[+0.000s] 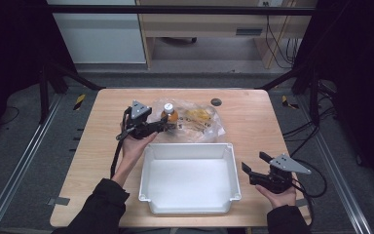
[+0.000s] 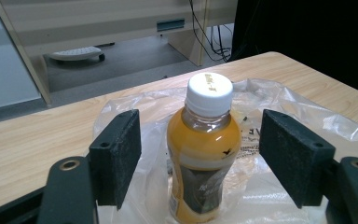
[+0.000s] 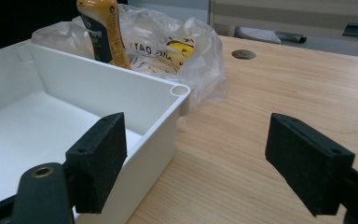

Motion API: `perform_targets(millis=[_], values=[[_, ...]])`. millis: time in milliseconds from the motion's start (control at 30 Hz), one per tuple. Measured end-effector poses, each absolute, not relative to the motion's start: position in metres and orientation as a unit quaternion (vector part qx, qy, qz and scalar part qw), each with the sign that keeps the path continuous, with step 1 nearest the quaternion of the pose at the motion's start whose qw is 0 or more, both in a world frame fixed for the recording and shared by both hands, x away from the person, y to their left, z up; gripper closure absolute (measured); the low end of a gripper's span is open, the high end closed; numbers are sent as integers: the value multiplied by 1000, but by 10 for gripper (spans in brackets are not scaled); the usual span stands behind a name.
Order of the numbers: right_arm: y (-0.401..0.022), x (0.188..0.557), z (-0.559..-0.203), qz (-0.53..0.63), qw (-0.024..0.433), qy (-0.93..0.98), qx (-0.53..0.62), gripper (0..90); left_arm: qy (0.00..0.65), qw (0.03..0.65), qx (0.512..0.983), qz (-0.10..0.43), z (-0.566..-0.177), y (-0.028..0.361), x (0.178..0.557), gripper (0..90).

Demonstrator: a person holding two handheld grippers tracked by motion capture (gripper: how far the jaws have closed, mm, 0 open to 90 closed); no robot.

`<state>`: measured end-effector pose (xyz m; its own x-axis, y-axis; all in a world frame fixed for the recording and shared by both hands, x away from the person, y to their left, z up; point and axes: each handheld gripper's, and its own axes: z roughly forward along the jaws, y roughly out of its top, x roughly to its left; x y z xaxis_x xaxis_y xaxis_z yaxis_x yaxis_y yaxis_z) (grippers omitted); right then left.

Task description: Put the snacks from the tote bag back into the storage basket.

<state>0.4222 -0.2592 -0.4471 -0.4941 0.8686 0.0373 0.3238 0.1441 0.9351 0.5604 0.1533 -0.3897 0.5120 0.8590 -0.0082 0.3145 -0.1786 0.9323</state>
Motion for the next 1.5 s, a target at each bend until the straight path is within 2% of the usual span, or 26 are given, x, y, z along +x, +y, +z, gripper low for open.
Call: perform_targets(millis=[867,1267,1500], values=[[-260,422,-447,500,270,707,422,208,399,478,727,287,-393,136,578,359],[-260,423,-447,500,269,707,422,208,398,477,730,284,-398,131,586,436],[-260,422,-447,500,269,706,422,208,396,480,732,280,-401,128,590,512]])
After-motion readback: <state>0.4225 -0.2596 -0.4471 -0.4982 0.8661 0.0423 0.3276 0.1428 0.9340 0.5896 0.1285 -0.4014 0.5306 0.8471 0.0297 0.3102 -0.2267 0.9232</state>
